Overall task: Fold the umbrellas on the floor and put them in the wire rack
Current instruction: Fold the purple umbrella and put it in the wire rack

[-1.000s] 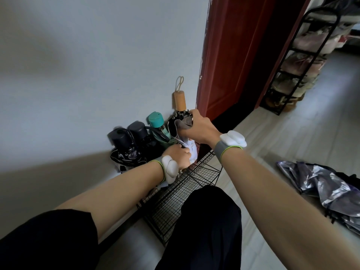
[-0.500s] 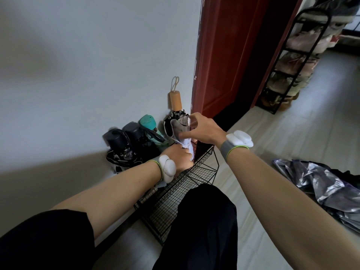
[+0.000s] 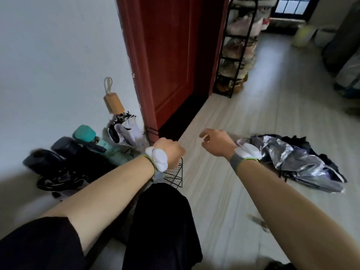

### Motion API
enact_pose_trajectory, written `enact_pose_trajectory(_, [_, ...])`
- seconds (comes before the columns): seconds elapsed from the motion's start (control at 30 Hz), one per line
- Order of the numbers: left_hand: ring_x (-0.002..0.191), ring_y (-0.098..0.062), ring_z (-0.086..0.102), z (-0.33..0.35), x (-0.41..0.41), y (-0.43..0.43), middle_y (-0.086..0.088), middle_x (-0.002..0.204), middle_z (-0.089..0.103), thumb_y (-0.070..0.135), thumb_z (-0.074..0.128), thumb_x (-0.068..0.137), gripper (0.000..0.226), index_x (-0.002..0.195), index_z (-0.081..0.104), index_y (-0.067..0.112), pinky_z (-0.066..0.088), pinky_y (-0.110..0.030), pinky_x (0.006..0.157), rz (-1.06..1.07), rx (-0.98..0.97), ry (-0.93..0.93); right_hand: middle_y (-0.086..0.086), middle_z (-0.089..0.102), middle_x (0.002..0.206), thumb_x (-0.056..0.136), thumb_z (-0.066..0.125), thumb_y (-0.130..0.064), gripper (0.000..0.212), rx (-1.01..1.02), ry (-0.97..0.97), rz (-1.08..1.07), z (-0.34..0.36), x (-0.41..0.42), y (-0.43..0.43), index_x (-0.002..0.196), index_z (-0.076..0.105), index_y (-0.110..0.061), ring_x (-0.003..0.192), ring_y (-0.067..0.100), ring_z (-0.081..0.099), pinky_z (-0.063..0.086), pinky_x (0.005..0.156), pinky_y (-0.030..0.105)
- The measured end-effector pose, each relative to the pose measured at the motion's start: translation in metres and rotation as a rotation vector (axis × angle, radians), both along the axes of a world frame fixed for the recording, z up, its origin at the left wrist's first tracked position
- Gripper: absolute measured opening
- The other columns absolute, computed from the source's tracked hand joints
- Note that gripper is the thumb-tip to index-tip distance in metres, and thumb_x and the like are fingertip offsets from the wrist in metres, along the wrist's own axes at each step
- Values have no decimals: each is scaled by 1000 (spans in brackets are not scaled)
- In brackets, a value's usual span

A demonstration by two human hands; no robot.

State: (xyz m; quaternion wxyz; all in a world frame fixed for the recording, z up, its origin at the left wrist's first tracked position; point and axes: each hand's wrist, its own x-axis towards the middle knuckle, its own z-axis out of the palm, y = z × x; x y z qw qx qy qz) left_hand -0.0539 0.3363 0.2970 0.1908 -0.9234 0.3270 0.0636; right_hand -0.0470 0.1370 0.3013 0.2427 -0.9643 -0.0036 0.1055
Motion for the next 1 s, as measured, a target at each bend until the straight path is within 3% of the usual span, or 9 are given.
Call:
enact_pose_trajectory(0.2, [104,-32,64,-7,23,-97,-7,120,65,29,51,93,27,118,62,25,40,-31,72,8,-174,150,1,70,122,94,59,-29,36,-82,151,-222,-70,-44,-109,130,62,-30,119,26,62,51,101,37])
enact_pose_trajectory(0.43, [116,-30,58,-91,21,-214,-4,133,57,29,52,94,37,131,53,25,40,-33,77,-9,-270,378,10,61,131,91,50,-31,44,-107,411,-502,-160,-109,-211,134,53,-22,116,33,58,49,99,40])
enact_pose_trajectory(0.53, [122,-30,53,-138,13,-247,-5,137,51,27,53,93,41,133,51,25,38,-34,80,-1,-248,449,18,56,130,92,53,-21,43,-113,500,-595,-193,-125,-233,134,50,-9,101,35,60,48,79,35])
enact_pose_trajectory(0.6, [124,-32,50,-172,10,-266,-6,140,48,26,53,93,43,136,49,24,37,-35,81,3,-214,509,18,63,120,93,54,-20,38,-121,567,-634,-219,-129,-247,128,52,-3,100,34,62,46,76,34])
enact_pose_trajectory(0.73, [122,-34,50,-233,7,-280,-6,145,42,28,52,93,49,141,44,25,36,-37,82,64,-170,590,17,64,120,88,58,-23,35,-102,678,-700,-263,-129,-255,118,49,-8,103,36,61,49,84,38])
enact_pose_trajectory(0.9, [125,-37,41,-308,7,-277,-6,147,33,27,54,89,60,146,35,31,35,-43,97,177,-109,604,17,59,128,92,58,-24,41,-105,688,-786,-311,-118,-259,127,45,-7,120,39,56,46,91,42])
enact_pose_trajectory(1.0, [142,-37,24,-351,12,-271,-5,162,11,29,60,88,77,154,21,38,29,-48,107,186,-58,638,15,58,131,94,53,-29,42,-107,706,-827,-342,-106,-264,130,40,-10,123,39,55,46,102,54])
